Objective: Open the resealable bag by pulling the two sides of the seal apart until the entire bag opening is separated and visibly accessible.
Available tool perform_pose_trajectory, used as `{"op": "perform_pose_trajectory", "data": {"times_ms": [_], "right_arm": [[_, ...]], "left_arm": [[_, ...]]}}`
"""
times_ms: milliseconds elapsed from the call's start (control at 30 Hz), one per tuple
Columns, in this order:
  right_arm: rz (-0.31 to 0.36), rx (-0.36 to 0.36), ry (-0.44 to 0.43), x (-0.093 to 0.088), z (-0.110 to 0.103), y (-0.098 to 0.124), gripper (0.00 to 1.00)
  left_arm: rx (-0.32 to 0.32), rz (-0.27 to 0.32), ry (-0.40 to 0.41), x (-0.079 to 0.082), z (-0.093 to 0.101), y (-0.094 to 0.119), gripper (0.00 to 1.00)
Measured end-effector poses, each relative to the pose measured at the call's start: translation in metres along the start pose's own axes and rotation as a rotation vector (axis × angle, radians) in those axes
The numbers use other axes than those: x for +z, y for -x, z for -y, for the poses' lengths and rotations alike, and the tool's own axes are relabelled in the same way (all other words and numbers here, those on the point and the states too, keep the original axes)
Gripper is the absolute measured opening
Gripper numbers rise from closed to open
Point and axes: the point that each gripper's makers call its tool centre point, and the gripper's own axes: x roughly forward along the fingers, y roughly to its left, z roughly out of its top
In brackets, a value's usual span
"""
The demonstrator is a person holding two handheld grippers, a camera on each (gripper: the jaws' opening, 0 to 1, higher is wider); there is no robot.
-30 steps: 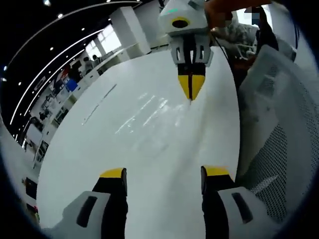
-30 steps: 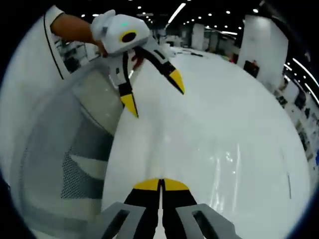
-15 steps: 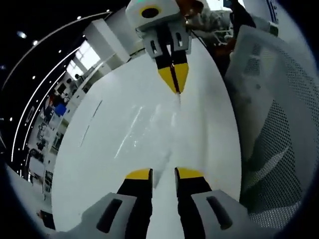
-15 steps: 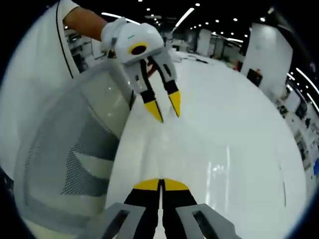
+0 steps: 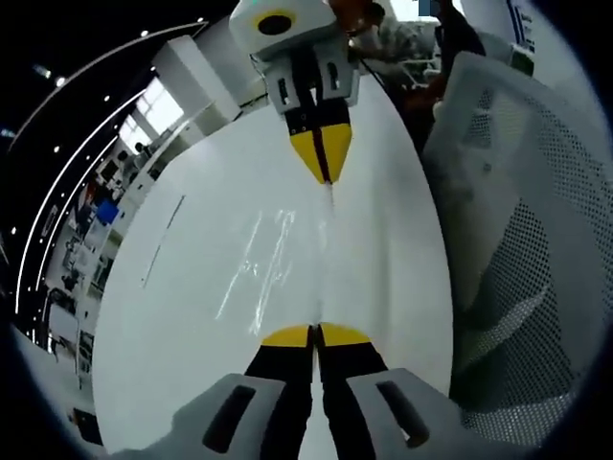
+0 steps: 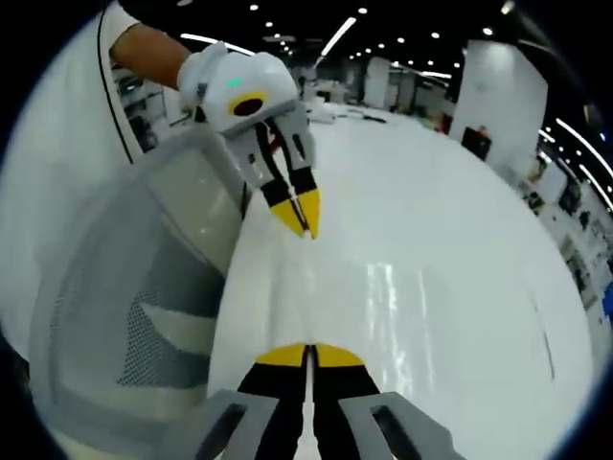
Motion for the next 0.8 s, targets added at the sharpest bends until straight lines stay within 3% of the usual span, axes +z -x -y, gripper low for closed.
{"op": "perform_pose_trajectory", "data": {"times_ms": [100,367,433,800], "right_arm": [[0.015,-0.01,0.0,0.004,0.001,-0.001,0.01],[0.111,-0.04,-0.091,0.04,0.006,-0.005,0.09],[0.14,-0.048,-0.08,0.051,0.004,-0.01,0.09],[0.176,-0.042,-0.082,0.068,0.002,-0.031,0.12]], "left_arm": [[0.002,-0.001,0.0,0.0,-0.001,0.001,0.0],[-0.004,0.004,0.035,0.003,-0.011,0.006,0.0],[0.001,0.012,0.049,0.006,-0.013,0.006,0.0],[0.007,0.029,0.068,0.013,-0.012,0.006,0.0]]}}
